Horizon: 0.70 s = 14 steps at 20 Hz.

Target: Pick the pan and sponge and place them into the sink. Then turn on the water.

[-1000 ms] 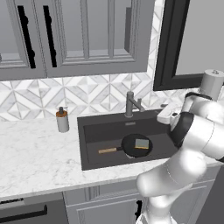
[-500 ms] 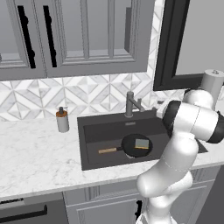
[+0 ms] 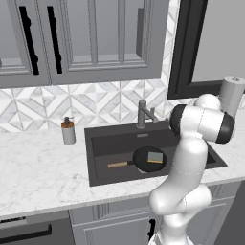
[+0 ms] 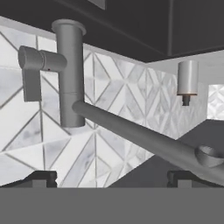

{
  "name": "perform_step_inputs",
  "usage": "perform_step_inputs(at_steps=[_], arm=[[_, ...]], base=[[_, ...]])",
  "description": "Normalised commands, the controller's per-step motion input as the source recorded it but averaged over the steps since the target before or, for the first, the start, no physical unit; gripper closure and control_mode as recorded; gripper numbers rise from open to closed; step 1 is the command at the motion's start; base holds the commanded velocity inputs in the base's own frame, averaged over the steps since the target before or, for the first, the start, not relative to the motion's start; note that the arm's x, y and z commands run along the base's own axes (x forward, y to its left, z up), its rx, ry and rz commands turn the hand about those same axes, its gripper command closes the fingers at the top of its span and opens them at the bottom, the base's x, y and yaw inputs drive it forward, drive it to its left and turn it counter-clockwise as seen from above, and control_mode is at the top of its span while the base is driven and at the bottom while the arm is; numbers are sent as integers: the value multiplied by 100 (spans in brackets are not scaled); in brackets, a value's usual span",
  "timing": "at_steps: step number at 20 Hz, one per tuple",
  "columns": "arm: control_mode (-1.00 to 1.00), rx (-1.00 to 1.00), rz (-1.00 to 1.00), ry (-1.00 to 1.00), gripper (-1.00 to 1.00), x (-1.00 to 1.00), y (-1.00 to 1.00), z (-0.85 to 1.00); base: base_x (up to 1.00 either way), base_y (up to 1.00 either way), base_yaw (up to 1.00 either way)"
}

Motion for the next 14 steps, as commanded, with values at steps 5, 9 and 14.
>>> perform_step_inputs(at_steps=[5, 9, 14], arm=[[-100, 0, 0, -7, -100, 19, 12, -6], [-100, 0, -1, -4, -100, 31, 13, -3], [-100, 0, -3, -1, -100, 44, 9, -2]], base=[[0, 0, 0], [0, 0, 0], [0, 0, 0]])
